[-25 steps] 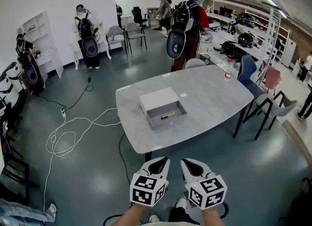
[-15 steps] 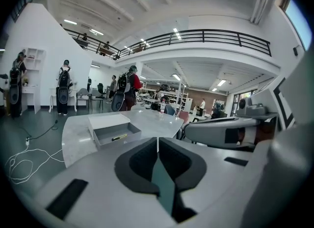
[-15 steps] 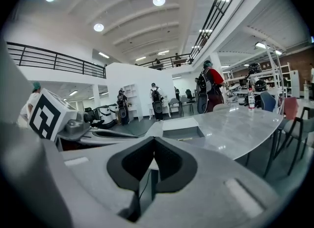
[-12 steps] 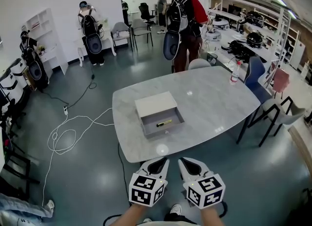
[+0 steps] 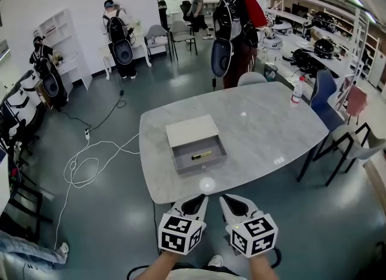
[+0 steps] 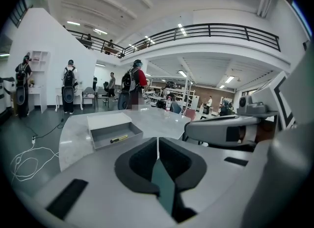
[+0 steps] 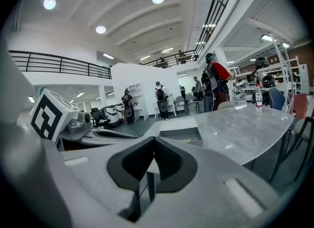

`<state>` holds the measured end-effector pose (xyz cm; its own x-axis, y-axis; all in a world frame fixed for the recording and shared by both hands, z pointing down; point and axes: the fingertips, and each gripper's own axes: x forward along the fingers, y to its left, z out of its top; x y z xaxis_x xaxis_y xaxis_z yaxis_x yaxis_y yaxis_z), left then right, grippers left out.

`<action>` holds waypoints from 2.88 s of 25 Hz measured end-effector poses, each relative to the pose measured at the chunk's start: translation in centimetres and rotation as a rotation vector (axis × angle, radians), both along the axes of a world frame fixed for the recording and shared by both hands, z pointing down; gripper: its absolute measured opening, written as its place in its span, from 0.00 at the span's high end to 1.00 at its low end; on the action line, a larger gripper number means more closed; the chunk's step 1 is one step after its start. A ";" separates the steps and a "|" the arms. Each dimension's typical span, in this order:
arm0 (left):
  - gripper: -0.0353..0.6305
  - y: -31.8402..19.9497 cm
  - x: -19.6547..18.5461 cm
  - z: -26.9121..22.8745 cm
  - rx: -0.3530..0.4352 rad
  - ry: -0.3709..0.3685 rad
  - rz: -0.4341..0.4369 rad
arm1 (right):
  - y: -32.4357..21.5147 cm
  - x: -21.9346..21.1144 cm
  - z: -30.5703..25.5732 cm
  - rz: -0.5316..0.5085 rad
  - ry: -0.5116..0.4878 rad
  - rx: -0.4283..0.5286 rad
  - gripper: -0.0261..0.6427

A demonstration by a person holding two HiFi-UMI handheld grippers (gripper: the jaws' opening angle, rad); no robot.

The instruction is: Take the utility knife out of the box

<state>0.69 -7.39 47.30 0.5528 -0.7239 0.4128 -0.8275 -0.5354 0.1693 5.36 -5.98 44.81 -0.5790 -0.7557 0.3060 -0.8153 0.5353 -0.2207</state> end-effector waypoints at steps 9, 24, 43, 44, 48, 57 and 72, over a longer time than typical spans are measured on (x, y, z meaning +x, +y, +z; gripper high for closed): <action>0.92 -1.6 0.1 -0.6 0.010 -0.026 -0.022 | -1.5 0.1 -0.4 -0.032 -0.007 0.004 0.95; 0.92 -10.4 -1.2 0.9 -0.003 -0.023 -0.047 | -10.0 -0.9 0.8 -0.065 0.019 -0.008 0.95; 0.92 -22.8 -4.1 7.6 -0.162 -0.202 0.126 | -23.0 -4.4 2.5 -0.048 0.044 -0.061 0.95; 0.92 -23.1 -4.2 8.1 -0.176 -0.212 0.142 | -23.5 -4.5 2.7 -0.043 0.047 -0.065 0.95; 0.91 -24.2 -4.2 10.1 -0.211 -0.261 0.212 | -24.9 -4.7 3.0 -0.028 0.058 -0.080 0.95; 0.91 -25.8 -3.2 12.2 -0.250 -0.300 0.310 | -26.3 -3.9 3.6 -0.007 0.083 -0.105 0.95; 0.91 -26.8 -2.2 15.6 -0.299 -0.449 0.358 | -29.0 -2.7 4.5 -0.162 0.099 -0.111 0.95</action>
